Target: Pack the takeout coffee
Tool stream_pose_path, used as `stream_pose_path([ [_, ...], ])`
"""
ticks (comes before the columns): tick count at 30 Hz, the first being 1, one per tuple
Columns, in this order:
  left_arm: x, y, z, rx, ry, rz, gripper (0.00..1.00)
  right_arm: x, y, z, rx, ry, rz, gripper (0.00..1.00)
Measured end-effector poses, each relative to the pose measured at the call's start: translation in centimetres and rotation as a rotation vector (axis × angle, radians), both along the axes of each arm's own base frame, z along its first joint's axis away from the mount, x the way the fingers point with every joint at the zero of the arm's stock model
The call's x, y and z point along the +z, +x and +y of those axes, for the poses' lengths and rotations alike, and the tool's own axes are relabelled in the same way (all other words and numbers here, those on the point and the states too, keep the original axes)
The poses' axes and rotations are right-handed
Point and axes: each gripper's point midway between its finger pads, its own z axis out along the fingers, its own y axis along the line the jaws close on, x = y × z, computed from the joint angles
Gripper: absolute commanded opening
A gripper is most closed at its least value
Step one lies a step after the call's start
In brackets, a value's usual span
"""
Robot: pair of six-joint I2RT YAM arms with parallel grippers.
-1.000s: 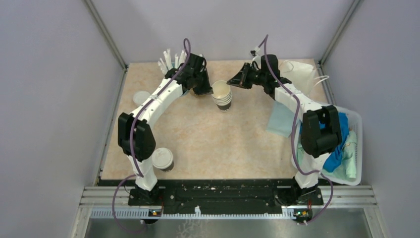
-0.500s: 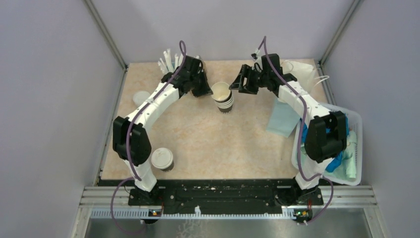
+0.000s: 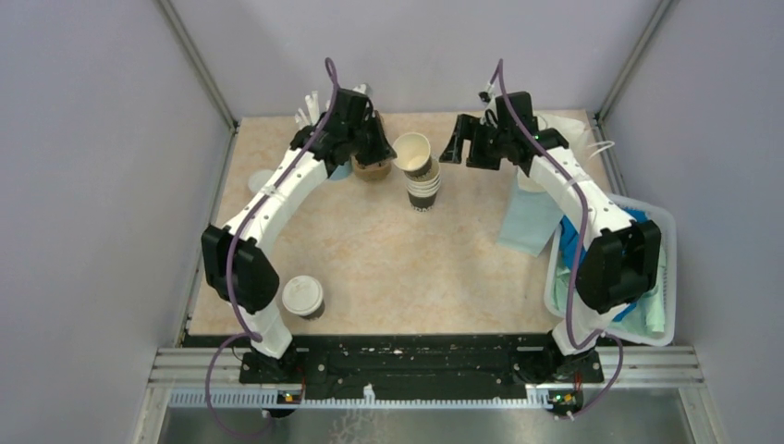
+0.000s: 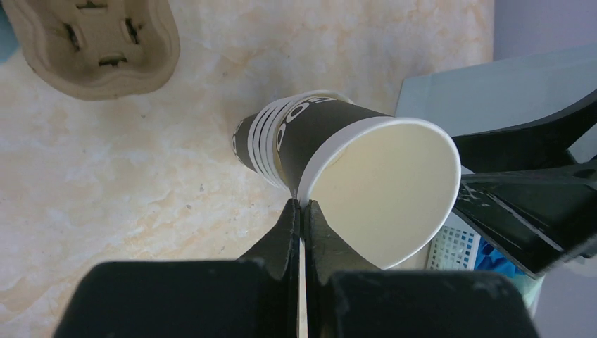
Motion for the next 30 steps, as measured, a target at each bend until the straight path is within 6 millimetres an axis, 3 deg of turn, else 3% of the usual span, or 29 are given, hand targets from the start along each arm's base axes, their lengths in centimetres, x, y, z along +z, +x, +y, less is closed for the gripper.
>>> stream_pose_path([
  [7, 5.7, -0.9, 2.0, 0.017, 0.037, -0.136, 0.00, -0.9, -0.7, -0.9, -0.042, -0.128, -0.003, 0.80],
  [13, 9.9, -3.1, 5.2, 0.062, 0.097, -0.234, 0.00, 0.2, 0.3, 1.8, -0.043, -0.231, -0.062, 0.70],
  [17, 11.4, -5.1, 6.9, 0.081, 0.117, -0.263, 0.00, -1.4, 1.0, 3.2, -0.045, -0.322, -0.072, 0.62],
  [23, 10.4, -8.5, 8.8, 0.079, 0.146, -0.244, 0.00, -5.1, 1.7, 3.2, -0.073, -0.509, -0.065, 0.48],
  [27, 7.7, -10.1, 9.0, 0.031, 0.169, -0.192, 0.00, -6.1, 2.4, 3.0, -0.096, -0.586, -0.084, 0.37],
  [30, 4.8, -11.1, 8.7, -0.016, 0.179, -0.137, 0.00, -6.1, 3.1, 2.6, -0.116, -0.613, -0.105, 0.22],
])
